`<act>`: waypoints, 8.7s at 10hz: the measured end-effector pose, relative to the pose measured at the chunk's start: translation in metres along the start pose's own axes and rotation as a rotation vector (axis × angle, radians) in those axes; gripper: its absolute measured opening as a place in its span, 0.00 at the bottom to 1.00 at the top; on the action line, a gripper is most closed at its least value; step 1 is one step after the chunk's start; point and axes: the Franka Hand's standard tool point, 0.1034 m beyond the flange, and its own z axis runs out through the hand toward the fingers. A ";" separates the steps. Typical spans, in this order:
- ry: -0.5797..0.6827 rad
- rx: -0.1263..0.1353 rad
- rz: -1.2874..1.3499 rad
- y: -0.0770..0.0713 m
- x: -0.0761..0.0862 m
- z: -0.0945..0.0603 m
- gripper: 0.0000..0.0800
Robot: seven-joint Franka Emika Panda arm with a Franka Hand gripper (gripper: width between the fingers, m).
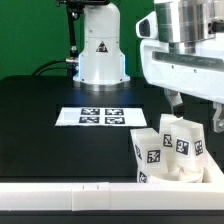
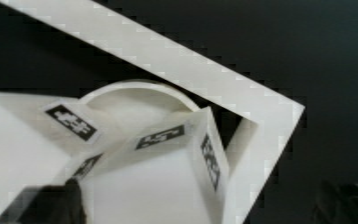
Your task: Assemble stool
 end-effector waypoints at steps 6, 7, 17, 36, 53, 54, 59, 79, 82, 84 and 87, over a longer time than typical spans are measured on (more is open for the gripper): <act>0.016 -0.054 -0.769 -0.002 -0.003 -0.005 0.81; 0.018 -0.060 -0.841 -0.001 -0.002 -0.005 0.81; 0.072 -0.153 -1.601 0.001 0.009 0.013 0.81; 0.063 0.081 0.373 -0.007 0.008 0.017 0.42; 0.067 -0.077 -1.131 -0.007 -0.005 0.004 0.81; 0.067 -0.084 -1.193 -0.007 -0.004 0.005 0.81; 0.016 -0.153 -1.687 -0.010 -0.026 0.012 0.81; 0.015 -0.195 -1.349 -0.002 -0.001 0.039 0.42; 0.033 -0.188 -1.132 -0.003 0.001 0.038 0.42; 0.061 -0.153 -0.854 -0.004 0.001 0.038 0.42; 0.064 -0.018 -0.303 0.000 0.006 0.041 0.42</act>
Offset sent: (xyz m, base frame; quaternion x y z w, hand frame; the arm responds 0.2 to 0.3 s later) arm -0.0137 0.0258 0.0092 -0.0298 -0.0670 -0.4593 0.8852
